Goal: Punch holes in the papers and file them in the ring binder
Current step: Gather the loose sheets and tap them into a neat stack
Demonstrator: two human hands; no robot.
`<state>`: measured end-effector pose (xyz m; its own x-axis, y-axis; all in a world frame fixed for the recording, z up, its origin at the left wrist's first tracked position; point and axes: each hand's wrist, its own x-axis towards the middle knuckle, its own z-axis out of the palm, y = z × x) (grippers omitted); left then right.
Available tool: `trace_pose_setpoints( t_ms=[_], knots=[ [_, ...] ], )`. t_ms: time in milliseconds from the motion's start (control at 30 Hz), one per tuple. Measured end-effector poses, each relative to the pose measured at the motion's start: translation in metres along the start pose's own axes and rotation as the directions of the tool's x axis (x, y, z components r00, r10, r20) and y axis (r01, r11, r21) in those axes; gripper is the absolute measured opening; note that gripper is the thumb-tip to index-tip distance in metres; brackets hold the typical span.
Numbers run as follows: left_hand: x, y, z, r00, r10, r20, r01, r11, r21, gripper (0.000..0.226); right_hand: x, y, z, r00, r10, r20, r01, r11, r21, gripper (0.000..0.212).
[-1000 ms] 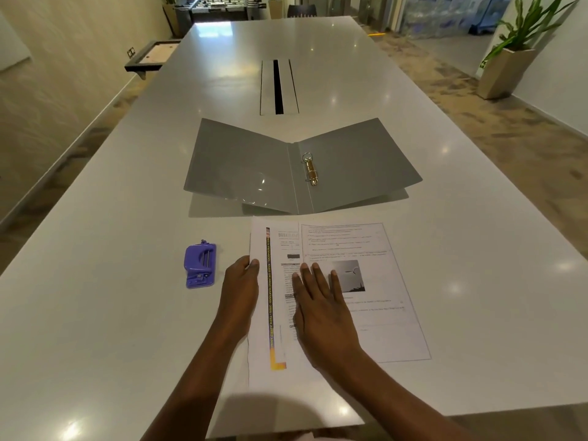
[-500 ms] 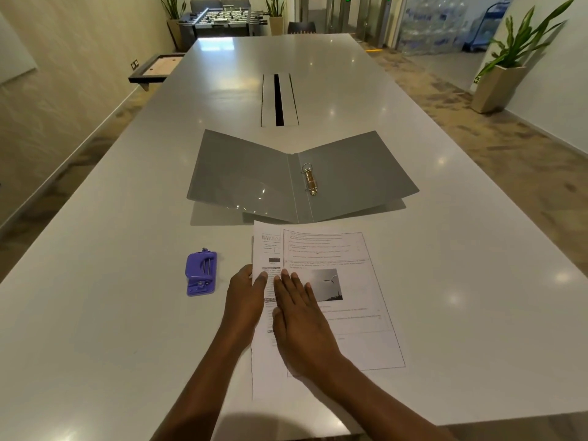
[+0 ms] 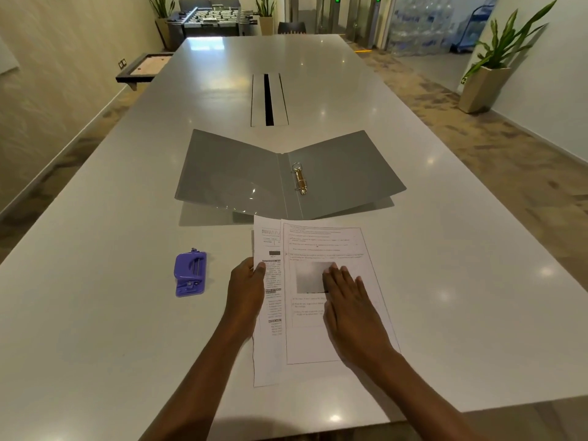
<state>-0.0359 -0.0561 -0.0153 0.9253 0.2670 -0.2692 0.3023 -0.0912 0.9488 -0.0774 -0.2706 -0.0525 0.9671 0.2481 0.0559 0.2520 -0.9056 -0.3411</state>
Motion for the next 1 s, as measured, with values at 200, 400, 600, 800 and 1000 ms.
trace_pose_setpoints(
  t_ms=[200,400,600,800,1000],
  knots=[
    [-0.001,-0.002,0.004,0.999,0.037,-0.031,-0.038,0.999,-0.006,0.026,0.002,-0.020,0.009,0.999,-0.039,-0.033,0.039,0.999,-0.016,0.057],
    [-0.003,-0.004,0.003,0.998,0.064,-0.005,-0.065,0.997,-0.052,0.022,0.003,-0.034,0.016,0.994,-0.099,-0.052,0.098,0.995,-0.017,0.056],
    [-0.002,-0.008,0.002,0.995,0.102,-0.005,-0.101,0.992,0.075,0.034,0.003,-0.041,0.017,0.992,-0.122,-0.028,0.123,0.992,0.030,0.056],
    [-0.009,0.009,-0.008,0.983,0.180,0.023,-0.178,0.983,-0.047,0.033,0.027,-0.006,-0.045,0.983,0.067,-0.169,0.019,0.887,0.462,0.086],
    [-0.014,0.058,-0.013,0.939,0.342,0.033,-0.331,0.927,-0.178,0.021,0.055,0.031,-0.102,0.974,0.199,0.108,-0.170,0.334,0.927,0.068]
  ],
)
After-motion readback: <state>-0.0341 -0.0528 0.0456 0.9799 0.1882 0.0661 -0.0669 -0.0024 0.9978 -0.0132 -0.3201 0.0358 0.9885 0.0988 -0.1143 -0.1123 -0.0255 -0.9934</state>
